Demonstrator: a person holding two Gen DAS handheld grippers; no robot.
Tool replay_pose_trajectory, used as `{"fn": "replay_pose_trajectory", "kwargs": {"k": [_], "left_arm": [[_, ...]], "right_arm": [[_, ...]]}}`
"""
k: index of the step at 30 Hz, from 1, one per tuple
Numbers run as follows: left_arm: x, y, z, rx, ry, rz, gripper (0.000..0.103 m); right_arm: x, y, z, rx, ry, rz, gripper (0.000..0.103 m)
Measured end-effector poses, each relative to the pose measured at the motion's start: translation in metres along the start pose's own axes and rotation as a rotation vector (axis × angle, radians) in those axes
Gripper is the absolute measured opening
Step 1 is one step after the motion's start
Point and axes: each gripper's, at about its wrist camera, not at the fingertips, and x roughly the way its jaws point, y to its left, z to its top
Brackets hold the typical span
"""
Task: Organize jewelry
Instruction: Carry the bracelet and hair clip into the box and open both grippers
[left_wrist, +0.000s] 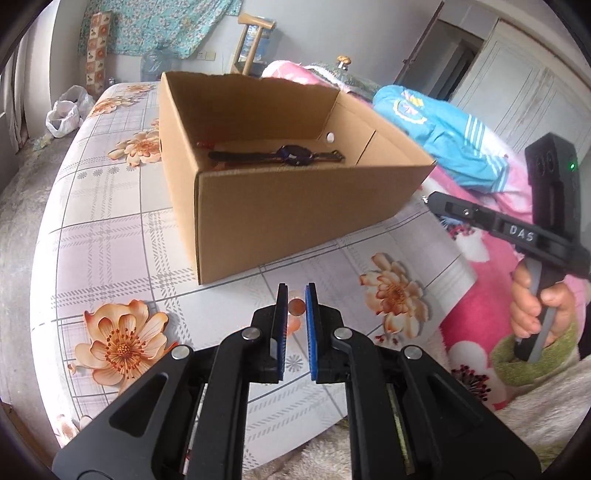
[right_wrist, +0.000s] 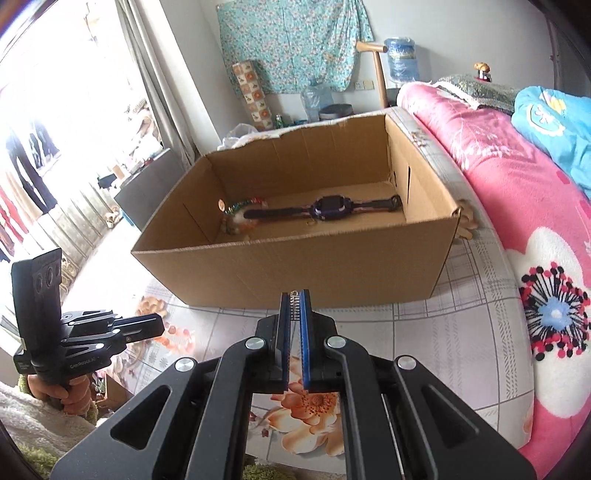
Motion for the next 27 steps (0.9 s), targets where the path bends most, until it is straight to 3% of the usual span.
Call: {"fn": "replay_pose_trajectory", "kwargs": {"k": [8,14,19,24,27], "left_arm": [[-0.050,-0.031,0.046,0.072,-0.142,-0.166,0.008],[-0.059,-0.044,0.082,0.137,-0.224,-0.177,0.008],[-0.036,-0.038,0.101,0.129,-0.188,-0.141,0.008],[0.005,-0.017,0.116,0.085,-0.059,-0.074,0.008],[0.025,-0.002,0.119,0.074,0.011,-0.032,0.008]], "right_arm": [[-0.028,0.003,0.039,-0.007,-0.138,0.049,0.005],[-0.032,-0.005,0.070,-0.027,-0.167,0.053,0.005],[0.005,-0.021,0.095,-0.060,-0.018,0.007,0.005],[0.063,-0.028,0.111,-0.160,0.213,-0.052,0.005],[0.097,-0.024,0.112,-0.285,0.341,-0.136,0.005]]}}
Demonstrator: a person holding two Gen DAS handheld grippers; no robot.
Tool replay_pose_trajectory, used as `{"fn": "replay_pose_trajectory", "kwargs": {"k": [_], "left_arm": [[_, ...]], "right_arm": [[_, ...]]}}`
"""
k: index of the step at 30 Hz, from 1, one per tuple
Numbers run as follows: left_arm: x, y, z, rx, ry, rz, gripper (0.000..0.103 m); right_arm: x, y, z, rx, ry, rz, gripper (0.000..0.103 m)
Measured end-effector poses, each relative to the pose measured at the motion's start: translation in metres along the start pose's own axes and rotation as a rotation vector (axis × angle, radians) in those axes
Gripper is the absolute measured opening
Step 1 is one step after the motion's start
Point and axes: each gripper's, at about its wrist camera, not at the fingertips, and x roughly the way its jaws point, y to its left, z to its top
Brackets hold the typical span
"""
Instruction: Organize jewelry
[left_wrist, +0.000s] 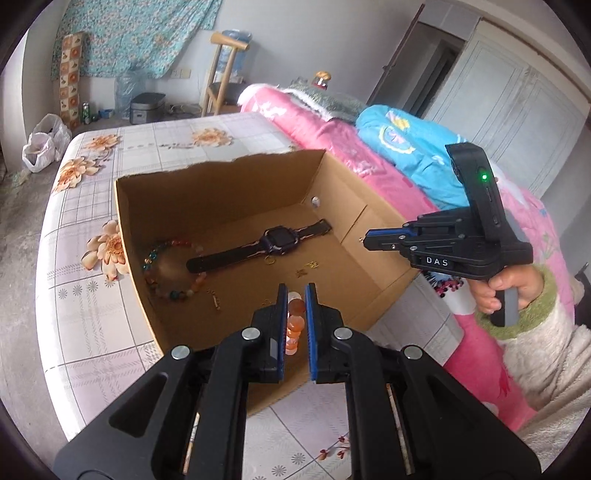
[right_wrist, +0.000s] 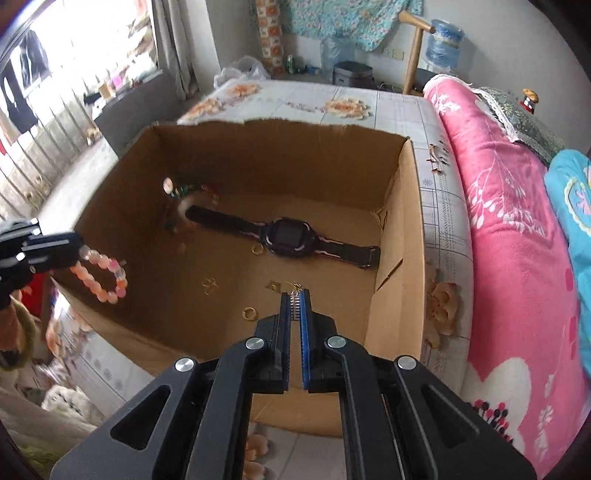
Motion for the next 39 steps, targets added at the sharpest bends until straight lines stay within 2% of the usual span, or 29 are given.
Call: {"fn": "replay_pose_trajectory", "kwargs": {"k": [4,7,10,13,15,18,20,21,22,24,28,29,30,32,33,34,35,37,39], "left_arm": [[0.016,0.012,0.003,-0.002,0.067,0.022,0.008],[0.025,0.018,0.005,-0.003,0.110,0.027,0.008],[0.035,0.021,0.007,0.003,0.160,0.028,0.008],[0.042,0.019,0.009,0.032,0.199,0.042,0.008],[0.048,0.019,0.011,0.032,0.226,0.029,0.008],[0.057,0.016,0.013,0.053,0.286,0.035,0.009],[0.062,0.013,0.014,0.083,0.315,0.098,0.009],[0.063,0.011,0.015,0.096,0.319,0.126,0.013],[0.062,0.010,0.017,0.102,0.317,0.133,0.019],[0.057,0.009,0.019,0.100,0.295,0.143,0.025],[0.037,0.007,0.022,0.104,0.212,0.204,0.028],[0.030,0.007,0.022,0.097,0.186,0.207,0.031],[0.021,0.007,0.023,0.088,0.156,0.210,0.037],[0.001,0.009,0.021,0.069,0.083,0.235,0.049],[-0.009,0.009,0.019,0.060,0.049,0.251,0.059],[-0.020,0.011,0.015,0.043,0.014,0.268,0.071],[-0.028,0.014,0.012,0.016,-0.014,0.289,0.076],[-0.040,0.023,0.002,-0.053,-0.044,0.308,0.079],[-0.044,0.034,-0.009,-0.134,-0.045,0.273,0.080]], "right_arm": [[0.027,0.013,0.011,-0.153,0.114,-0.066,0.005],[0.039,0.020,0.013,-0.243,0.155,-0.115,0.005],[0.045,0.020,0.014,-0.266,0.178,-0.117,0.006],[0.039,0.013,0.016,-0.226,0.152,-0.090,0.008],[0.030,0.006,0.018,-0.177,0.104,-0.067,0.016],[0.013,-0.006,0.016,-0.103,0.030,-0.034,0.020],[0.004,-0.012,0.015,-0.071,-0.004,-0.032,0.023],[0.000,-0.015,0.015,-0.054,-0.020,-0.034,0.026],[-0.003,-0.018,0.015,-0.038,-0.035,-0.032,0.026],[-0.009,-0.026,0.019,-0.009,-0.062,-0.024,0.026],[-0.026,-0.036,0.014,0.049,-0.129,-0.017,0.028],[-0.031,-0.039,0.011,0.069,-0.150,-0.021,0.032],[-0.033,-0.044,0.011,0.094,-0.170,-0.029,0.038],[-0.040,-0.060,0.004,0.167,-0.213,-0.043,0.040],[-0.043,-0.069,-0.001,0.214,-0.232,-0.042,0.042],[-0.045,-0.078,-0.007,0.267,-0.250,-0.042,0.043],[-0.045,-0.088,-0.015,0.319,-0.265,-0.057,0.046],[-0.038,-0.104,-0.031,0.422,-0.260,-0.072,0.046],[-0.024,-0.118,-0.048,0.525,-0.238,0.009,0.046]]}}
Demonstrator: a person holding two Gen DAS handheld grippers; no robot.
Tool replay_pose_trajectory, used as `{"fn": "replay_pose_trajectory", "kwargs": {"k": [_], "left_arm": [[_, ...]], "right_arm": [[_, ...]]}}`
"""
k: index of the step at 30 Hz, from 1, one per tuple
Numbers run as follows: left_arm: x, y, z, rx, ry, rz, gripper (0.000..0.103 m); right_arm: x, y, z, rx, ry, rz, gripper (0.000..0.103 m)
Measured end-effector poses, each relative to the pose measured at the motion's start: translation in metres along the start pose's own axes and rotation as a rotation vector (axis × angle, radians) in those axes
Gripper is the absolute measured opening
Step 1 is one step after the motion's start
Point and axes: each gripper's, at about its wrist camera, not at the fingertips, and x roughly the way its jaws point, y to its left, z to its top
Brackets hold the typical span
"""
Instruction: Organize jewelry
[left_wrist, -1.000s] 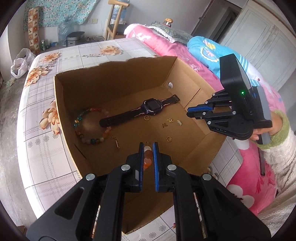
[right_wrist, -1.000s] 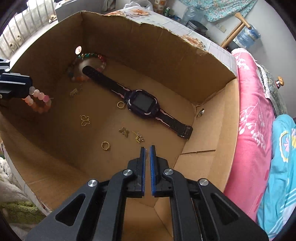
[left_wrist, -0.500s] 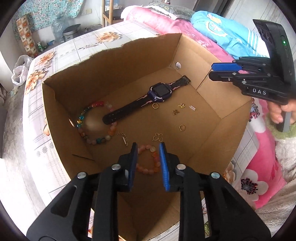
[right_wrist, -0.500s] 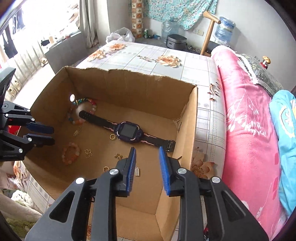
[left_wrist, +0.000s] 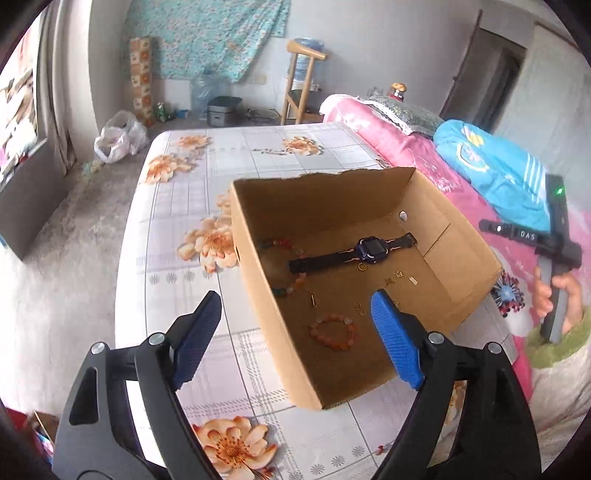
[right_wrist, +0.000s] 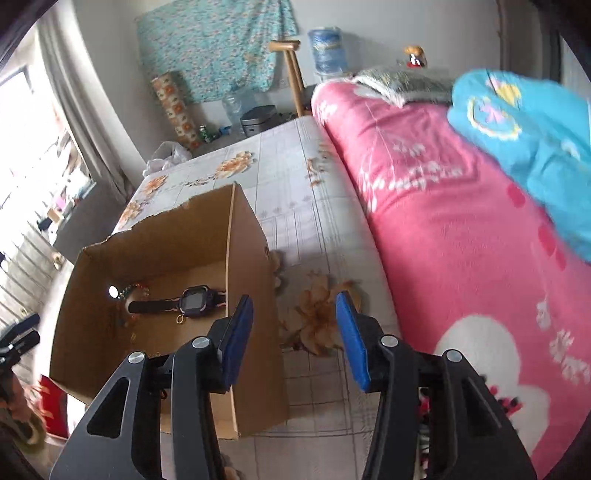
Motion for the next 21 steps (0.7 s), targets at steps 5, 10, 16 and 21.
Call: {"fn": "replay_pose_trajectory", "kwargs": {"k": [5,10,16,21], "left_arm": [[0.019,0.015,-0.029,-0.141,0.076,-0.164,0.080],[0.036,0.010,-0.045,-0.179,0.101,-0.230,0.080],[0.036,0.011,-0.049,-0.197,0.071,-0.206,0.080],[0.033,0.014,-0.052,-0.200,0.053,-0.139,0.082]], "right_arm": [[0.016,-0.018,-0.019,0.134,0.092,0.186,0.043],[0.017,-0.027,-0.022,0.165,0.090,0.196,0.044],[0.026,-0.022,-0.027,0.154,0.132,0.204,0.041],[0.023,-0.017,-0.043,0.177,0.143,0.269,0.034]]}}
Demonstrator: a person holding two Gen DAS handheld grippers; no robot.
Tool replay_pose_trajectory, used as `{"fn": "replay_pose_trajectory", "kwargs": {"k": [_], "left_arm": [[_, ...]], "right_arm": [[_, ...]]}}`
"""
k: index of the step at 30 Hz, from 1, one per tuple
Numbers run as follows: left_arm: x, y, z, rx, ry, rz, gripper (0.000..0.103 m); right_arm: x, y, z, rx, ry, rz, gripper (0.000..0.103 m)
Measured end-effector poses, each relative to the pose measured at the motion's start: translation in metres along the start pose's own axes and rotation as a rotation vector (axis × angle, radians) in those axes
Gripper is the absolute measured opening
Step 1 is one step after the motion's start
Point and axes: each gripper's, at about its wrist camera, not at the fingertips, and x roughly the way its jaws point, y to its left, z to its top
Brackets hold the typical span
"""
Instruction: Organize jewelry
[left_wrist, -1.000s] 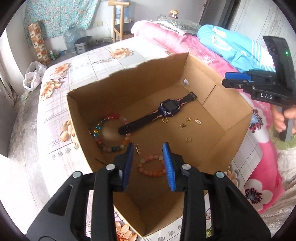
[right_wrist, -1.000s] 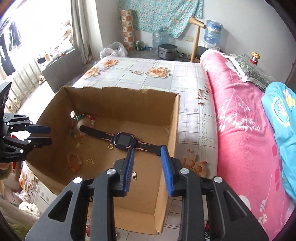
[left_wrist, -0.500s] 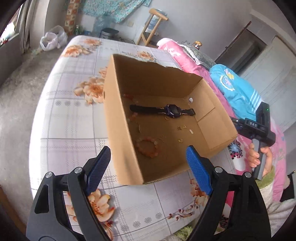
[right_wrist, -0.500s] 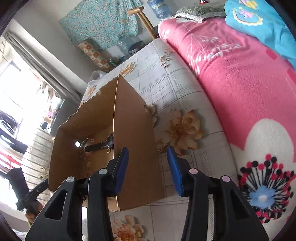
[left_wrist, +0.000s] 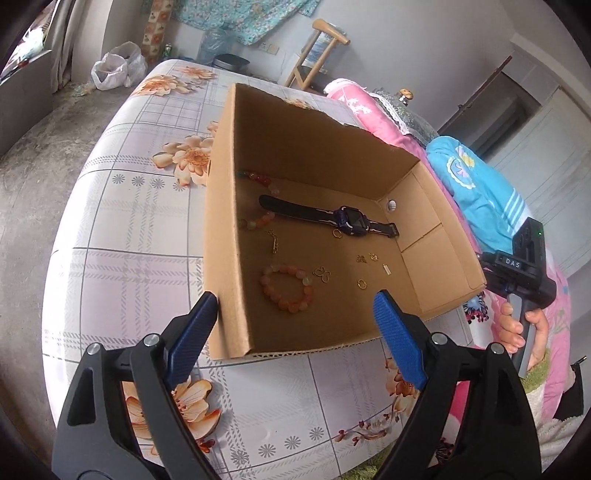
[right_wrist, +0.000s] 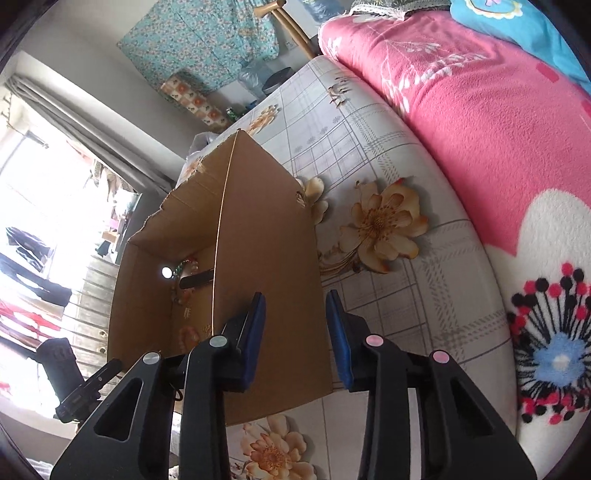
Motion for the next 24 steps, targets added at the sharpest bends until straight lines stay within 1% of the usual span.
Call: {"fn": "replay_pose_trajectory", "kwargs": {"k": [2,5,8,12,15,19,24], "left_arm": [[-0.002,0.001,0.000,0.004,-0.005,0.032,0.082],[-0.005,0.005,-0.002,0.009,-0.019,0.059,0.082],[-0.006,0.004,-0.006,0.042,-0.039,0.090,0.082],[-0.010,0.006,-0.010,0.038,-0.067,0.101,0.082],[-0.014,0.003,-0.016,0.030,-0.075,0.126,0.082],[-0.022,0.001,-0.030,0.027,-0.083,0.120,0.082],[-0.034,0.001,-0.048,0.008,-0.098,0.096,0.082]], "right_arm": [[-0.002,0.004,-0.010,-0.005,-0.001,0.000,0.034],[-0.006,0.010,-0.026,-0.011,-0.016,-0.011,0.034],[-0.009,0.011,-0.040,0.018,-0.048,-0.011,0.034],[-0.016,0.017,-0.056,0.019,-0.090,-0.038,0.034],[-0.021,0.015,-0.067,0.039,-0.095,-0.030,0.034],[-0.027,0.014,-0.080,0.053,-0.106,-0.028,0.034],[-0.033,0.013,-0.089,0.048,-0.105,-0.028,0.033]]}}
